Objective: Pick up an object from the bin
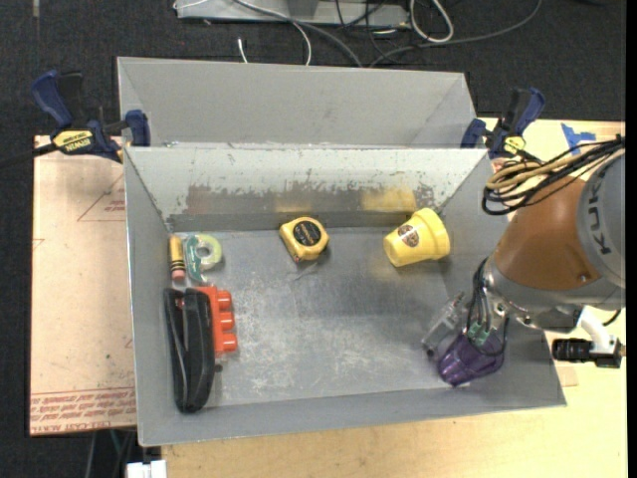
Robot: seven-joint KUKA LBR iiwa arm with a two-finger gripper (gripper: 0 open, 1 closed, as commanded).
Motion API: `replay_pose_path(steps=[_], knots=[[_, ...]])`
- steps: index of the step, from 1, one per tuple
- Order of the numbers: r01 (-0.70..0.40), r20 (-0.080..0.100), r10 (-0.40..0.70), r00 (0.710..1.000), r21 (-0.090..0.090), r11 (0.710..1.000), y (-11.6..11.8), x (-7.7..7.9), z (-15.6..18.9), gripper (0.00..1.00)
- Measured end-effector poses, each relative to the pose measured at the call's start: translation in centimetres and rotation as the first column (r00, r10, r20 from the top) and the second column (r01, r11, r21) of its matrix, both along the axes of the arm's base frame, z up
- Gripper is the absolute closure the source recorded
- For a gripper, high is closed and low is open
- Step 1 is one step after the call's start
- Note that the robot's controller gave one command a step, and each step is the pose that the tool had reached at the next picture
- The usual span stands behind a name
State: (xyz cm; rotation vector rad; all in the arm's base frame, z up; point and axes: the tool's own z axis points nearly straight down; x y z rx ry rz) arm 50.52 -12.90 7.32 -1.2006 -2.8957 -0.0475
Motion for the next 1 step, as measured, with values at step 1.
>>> replay_pose_path(steps=[1], knots=[[0.013, 0.000, -0.013, 1.000, 0.001, 1.000, 0.46, 0.75, -0.05, 1.00]])
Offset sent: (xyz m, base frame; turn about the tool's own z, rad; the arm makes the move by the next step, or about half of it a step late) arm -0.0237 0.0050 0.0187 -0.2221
